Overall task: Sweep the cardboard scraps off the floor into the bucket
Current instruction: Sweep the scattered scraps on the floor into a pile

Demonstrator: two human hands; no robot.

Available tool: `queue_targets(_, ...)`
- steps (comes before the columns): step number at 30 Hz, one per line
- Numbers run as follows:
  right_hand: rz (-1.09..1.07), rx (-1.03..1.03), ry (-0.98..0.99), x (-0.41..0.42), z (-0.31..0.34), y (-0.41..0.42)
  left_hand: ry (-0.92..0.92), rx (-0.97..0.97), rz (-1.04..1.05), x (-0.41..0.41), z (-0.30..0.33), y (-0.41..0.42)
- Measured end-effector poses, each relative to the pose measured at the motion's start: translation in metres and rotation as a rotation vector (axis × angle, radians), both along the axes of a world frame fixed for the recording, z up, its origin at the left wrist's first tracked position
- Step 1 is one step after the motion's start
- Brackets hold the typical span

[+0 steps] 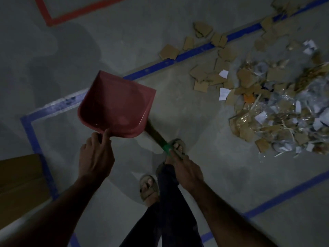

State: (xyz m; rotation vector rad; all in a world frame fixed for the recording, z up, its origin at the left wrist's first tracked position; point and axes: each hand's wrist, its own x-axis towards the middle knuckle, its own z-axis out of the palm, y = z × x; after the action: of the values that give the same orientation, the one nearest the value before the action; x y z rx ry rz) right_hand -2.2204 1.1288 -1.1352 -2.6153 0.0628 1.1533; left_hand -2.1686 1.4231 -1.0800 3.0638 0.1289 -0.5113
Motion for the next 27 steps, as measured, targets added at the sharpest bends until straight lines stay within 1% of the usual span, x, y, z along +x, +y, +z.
queue_targets(2,0.004,-0.040,0.039,0.032,-0.005,0.003,-0.026,0.000,-0.003,0.016,-0.002,0.000)
queue_targets(3,-0.049,-0.069,0.057,0.048,-0.006,-0.002,-0.027,-0.001,-0.020,0.025,-0.004,-0.003)
queue_targets(5,-0.213,-0.106,0.123,0.069,-0.008,-0.017,-0.027,0.012,-0.063,0.044,-0.008,-0.010)
queue_targets(7,-0.361,-0.187,0.157,0.082,-0.012,-0.046,-0.018,0.018,-0.105,0.063,-0.008,-0.024)
queue_targets(9,-0.521,-0.314,0.163,0.097,-0.011,-0.086,-0.017,0.007,-0.116,0.084,-0.006,-0.042)
queue_targets(10,-0.607,-0.343,0.166,0.102,-0.008,-0.107,-0.019,-0.002,-0.119,0.096,-0.007,-0.050)
queue_targets(12,-0.743,-0.341,0.137,0.102,0.000,-0.147,-0.019,-0.018,-0.126,0.117,-0.007,-0.068)
queue_targets(13,-0.779,-0.342,0.091,0.099,0.006,-0.163,-0.012,-0.029,-0.132,0.126,-0.008,-0.076)
queue_targets(16,-0.803,-0.306,-0.080,0.082,0.020,-0.192,0.011,-0.041,-0.161,0.152,-0.009,-0.097)
queue_targets(18,-0.801,-0.252,-0.137,0.069,0.028,-0.198,0.008,-0.054,-0.175,0.168,-0.007,-0.110)
queue_targets(21,-0.844,-0.171,-0.155,0.055,0.044,-0.197,-0.014,-0.069,-0.212,0.190,-0.001,-0.124)
queue_targets(25,-0.894,-0.178,-0.163,0.043,0.049,-0.180,0.013,-0.054,-0.264,0.216,0.003,-0.125)
queue_targets(27,-0.885,-0.161,-0.180,0.043,0.049,-0.166,0.021,-0.034,-0.271,0.226,0.003,-0.120)
